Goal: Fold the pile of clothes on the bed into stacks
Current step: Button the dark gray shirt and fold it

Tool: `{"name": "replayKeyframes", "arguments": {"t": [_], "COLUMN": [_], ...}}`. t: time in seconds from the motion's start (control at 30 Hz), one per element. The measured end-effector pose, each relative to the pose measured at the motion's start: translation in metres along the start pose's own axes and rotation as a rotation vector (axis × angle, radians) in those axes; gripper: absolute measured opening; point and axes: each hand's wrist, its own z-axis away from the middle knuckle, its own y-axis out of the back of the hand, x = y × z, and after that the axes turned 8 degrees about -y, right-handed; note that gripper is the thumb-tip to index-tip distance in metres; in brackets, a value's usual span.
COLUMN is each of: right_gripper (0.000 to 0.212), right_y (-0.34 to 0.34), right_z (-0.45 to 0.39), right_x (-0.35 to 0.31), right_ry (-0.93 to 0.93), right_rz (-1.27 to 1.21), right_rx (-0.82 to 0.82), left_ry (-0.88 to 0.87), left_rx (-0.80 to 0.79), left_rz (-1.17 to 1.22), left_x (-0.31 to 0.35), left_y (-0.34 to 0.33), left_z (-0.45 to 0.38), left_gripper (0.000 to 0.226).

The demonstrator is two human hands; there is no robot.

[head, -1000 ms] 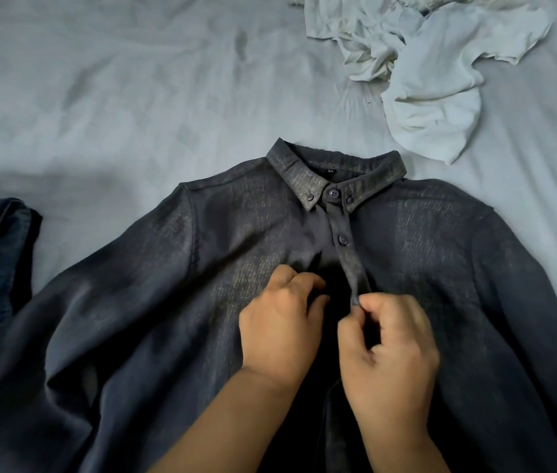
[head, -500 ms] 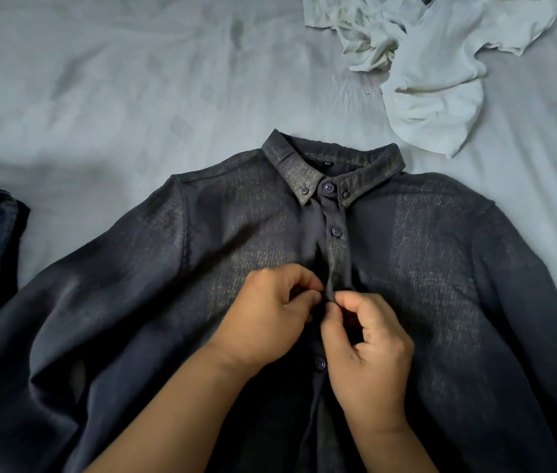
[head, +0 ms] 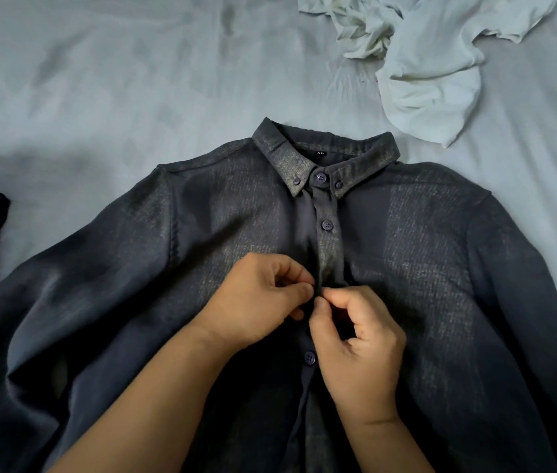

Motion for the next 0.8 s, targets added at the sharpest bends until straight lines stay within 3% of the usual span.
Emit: {"name": "replayKeyframes", "arguments": {"t": [0.17, 0.43, 0.8], "right_gripper": [0.021, 0.013, 0.013], "right_y": [0.002, -0.003, -0.003], "right_z": [0.000, 0.000, 0.002], "right_x": [0.000, 0.003, 0.003], "right_ry": [-0.033, -0.015, -0.004], "right_rz": [-0.058, 0.028, 0.021], "right_rx": [-0.013, -0.029, 0.002], "left_ry": [-0.030, -0.094, -0.102], "left_rx": [0.023, 0.054, 0.224], "left_rz": [0.046, 0.155, 0.179], "left_x": [-0.001, -0.009, -0.017], "left_y": [-0.002, -0.003, -0.019], "left_z": [0.002, 0.006, 0.001], "left_gripper": [0.023, 0.007, 0.034]}}
